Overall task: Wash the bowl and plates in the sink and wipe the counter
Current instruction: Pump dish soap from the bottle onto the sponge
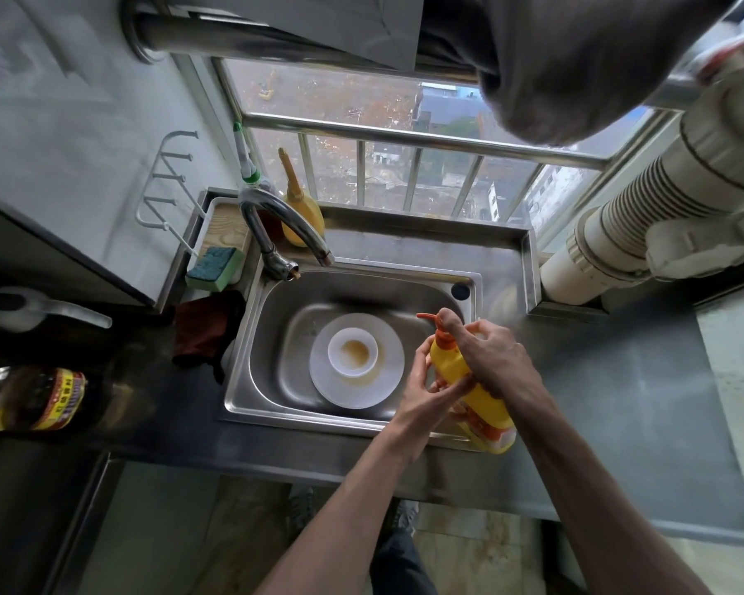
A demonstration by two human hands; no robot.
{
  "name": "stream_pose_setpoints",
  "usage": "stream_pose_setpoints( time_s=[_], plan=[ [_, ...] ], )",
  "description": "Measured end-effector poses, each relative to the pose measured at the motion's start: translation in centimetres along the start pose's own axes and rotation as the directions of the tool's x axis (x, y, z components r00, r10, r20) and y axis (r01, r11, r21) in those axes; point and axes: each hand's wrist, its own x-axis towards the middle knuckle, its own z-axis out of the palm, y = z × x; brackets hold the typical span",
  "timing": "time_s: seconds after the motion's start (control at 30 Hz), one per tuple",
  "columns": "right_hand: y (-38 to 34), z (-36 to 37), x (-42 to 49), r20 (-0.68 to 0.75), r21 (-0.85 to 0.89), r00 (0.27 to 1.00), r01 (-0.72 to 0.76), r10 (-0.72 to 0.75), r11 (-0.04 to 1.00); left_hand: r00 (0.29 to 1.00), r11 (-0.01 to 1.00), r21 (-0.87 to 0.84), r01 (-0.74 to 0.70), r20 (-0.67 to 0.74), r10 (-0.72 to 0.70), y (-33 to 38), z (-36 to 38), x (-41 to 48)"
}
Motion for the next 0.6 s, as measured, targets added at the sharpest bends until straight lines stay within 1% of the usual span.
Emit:
stream_pose_setpoints(
  time_s=[0.13,0.33,0.6],
  plan=[
    [0.0,-0.1,0.0,0.005,-0.006,1.0,-0.014,0.014,1.0,1.0,1.0,-0.01,-0.004,0.017,0.005,0.1,0.1,0.0],
    [0.3,-0.3,0.0,-0.046,-0.026,0.999,-0.004,0.003,1.0,0.999,0.997,-0.073,-0.001,0.052,0.005,0.3,0.9,0.1],
    [0.5,-1.3,0.1,-0.075,-0.024,0.997,-0.005,0.003,1.0,0.998,0.996,-0.089,0.015,0.067,-0.009,0.4,1.8,1.0]
  ],
)
